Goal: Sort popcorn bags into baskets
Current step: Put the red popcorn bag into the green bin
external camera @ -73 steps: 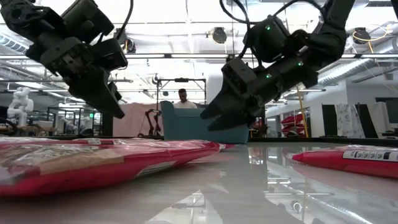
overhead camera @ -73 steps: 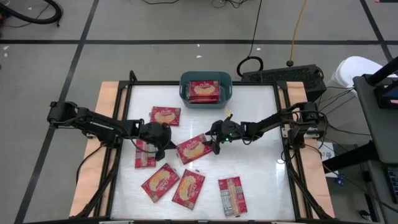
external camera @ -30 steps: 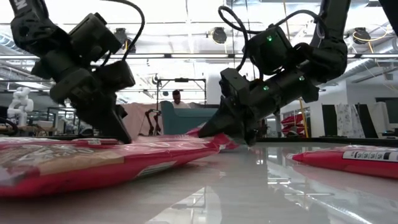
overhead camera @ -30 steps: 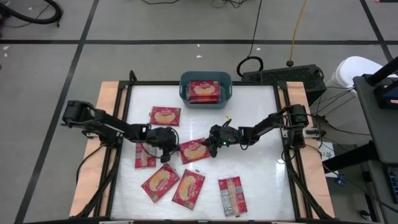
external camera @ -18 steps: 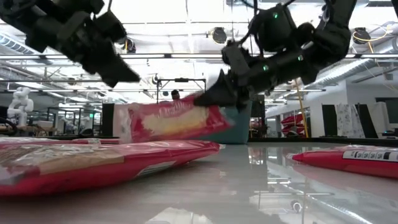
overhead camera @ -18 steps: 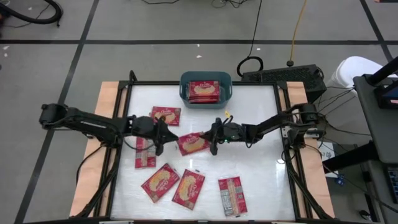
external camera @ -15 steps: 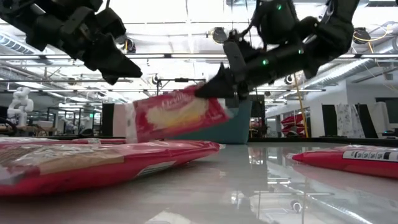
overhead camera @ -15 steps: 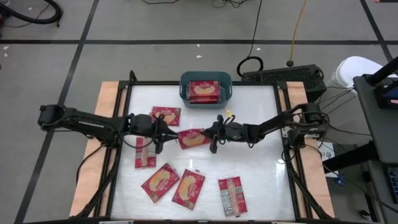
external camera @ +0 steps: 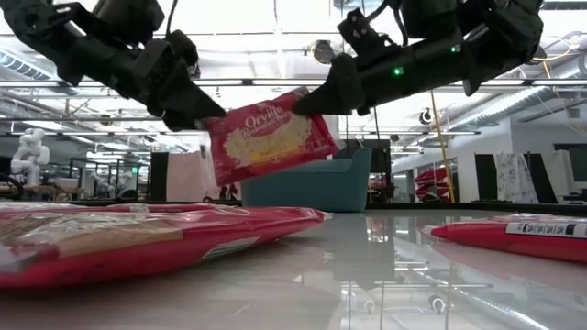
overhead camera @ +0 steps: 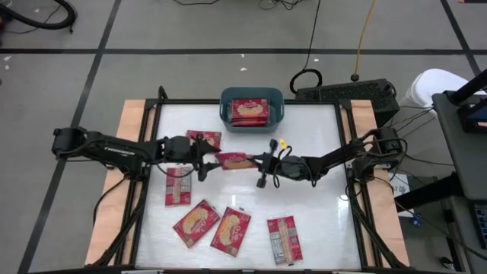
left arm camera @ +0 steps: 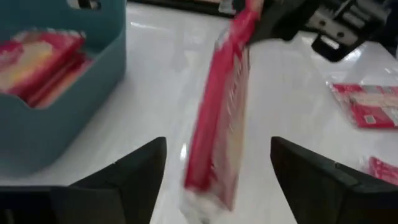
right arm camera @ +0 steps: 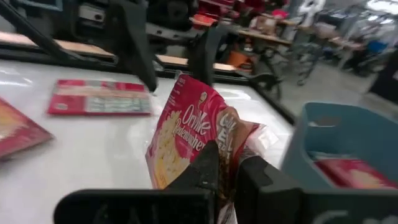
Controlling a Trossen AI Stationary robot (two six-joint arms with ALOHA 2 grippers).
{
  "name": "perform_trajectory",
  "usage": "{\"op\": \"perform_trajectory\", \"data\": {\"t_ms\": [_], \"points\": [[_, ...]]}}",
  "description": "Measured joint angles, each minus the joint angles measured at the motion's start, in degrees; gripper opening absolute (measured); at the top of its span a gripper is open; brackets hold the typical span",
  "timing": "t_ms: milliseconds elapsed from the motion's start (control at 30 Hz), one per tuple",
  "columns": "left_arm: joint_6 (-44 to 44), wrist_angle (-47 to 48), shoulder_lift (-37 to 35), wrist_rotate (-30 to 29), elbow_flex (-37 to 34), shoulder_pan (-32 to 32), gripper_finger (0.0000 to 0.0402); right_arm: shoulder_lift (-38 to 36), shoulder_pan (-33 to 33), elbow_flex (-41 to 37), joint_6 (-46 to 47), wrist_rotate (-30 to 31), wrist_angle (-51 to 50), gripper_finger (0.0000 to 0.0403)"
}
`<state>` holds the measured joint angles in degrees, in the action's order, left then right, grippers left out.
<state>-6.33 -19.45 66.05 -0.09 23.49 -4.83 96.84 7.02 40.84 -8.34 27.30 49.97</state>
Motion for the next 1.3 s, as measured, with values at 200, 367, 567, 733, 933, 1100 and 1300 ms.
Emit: {"op": "perform_trajectory", "data": {"t_ms": [200, 367, 567, 733, 933, 1100, 1300], "points": [[0.4, -2.4, 2.7, 1.6, 0.0, -1.0, 0.0217, 0.0, 0.7, 0.0, -3.1, 1.4, 0.4, 0.0008], [2.8, -6.4, 2.9, 4.4, 0.0, -1.0, 0.0112, 0.0, 0.8, 0.0, -3.5, 1.4, 0.4, 0.0008], [3.2, -7.8, 2.9, 7.9, 0.2, -3.6, 0.0017, -2.4, 0.8, 0.0, -3.8, 1.3, -0.8, 0.0009], [5.2, -2.2, 3.0, 10.2, 5.6, -5.3, 0.0023, -7.0, 0.9, 0.0, -1.2, 3.0, -6.8, 0.002], [14.3, 17.7, 3.0, 10.4, 19.9, -6.7, 0.0012, -13.5, 2.7, 0.0, 5.3, 16.3, -20.7, 0.0095], [19.7, 24.2, 3.0, 10.7, 27.8, -10.3, 0.0018, -18.9, 4.2, 0.0, 14.3, 23.4, -35.6, 0.0155], [25.1, 29.3, 6.0, 12.6, 36.9, -16.6, 0.0012, -22.4, 6.0, 0.0, 27.2, 23.7, -51.9, 0.0189]]}}
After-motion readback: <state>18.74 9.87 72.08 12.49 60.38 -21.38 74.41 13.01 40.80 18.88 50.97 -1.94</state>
